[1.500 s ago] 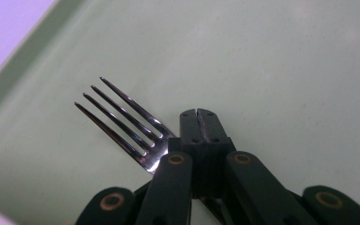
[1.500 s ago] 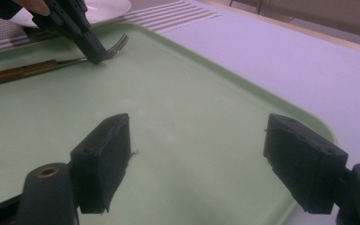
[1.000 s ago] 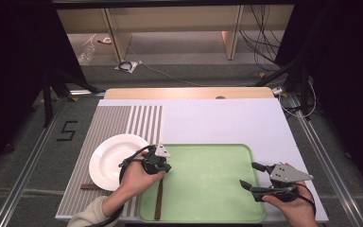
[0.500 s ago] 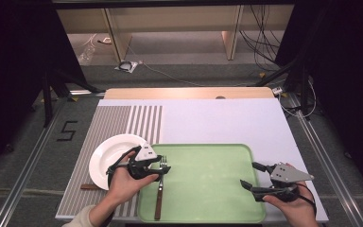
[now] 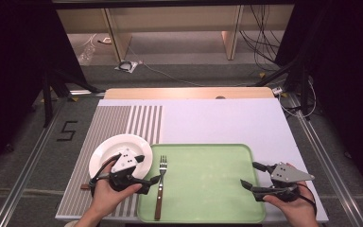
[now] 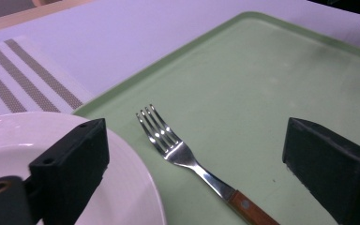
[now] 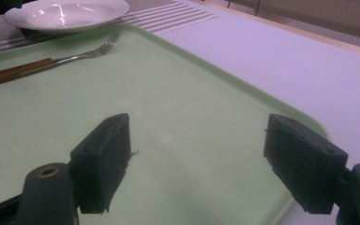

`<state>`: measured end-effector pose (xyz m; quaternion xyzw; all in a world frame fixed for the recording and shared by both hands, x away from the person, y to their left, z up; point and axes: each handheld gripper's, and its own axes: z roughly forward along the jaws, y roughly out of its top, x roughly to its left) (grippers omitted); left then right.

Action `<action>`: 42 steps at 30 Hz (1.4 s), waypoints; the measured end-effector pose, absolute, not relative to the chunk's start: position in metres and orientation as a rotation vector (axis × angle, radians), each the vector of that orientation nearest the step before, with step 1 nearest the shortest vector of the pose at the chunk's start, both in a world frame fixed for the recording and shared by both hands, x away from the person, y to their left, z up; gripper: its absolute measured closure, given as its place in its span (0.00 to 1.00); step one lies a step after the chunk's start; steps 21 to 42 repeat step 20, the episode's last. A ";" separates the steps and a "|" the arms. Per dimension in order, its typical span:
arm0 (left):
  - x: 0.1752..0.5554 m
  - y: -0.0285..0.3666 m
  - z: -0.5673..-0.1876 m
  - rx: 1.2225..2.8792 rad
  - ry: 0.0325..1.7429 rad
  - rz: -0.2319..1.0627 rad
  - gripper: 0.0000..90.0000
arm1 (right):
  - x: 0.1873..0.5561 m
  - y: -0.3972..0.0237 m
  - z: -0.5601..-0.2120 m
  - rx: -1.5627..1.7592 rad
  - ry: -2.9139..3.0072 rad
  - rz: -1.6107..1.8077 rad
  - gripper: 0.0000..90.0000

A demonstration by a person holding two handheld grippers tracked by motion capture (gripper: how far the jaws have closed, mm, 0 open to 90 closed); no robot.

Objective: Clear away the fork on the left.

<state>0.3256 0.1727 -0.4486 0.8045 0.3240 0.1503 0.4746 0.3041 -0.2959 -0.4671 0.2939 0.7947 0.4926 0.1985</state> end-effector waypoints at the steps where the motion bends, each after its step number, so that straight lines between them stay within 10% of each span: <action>1: 0.325 0.175 -0.449 1.965 0.794 0.372 0.05 | 0.304 -0.295 -0.468 0.820 2.216 1.392 0.27; 42: 0.321 0.190 -0.456 1.950 0.853 0.408 0.06 | 0.305 -0.297 -0.468 0.822 2.209 1.391 0.27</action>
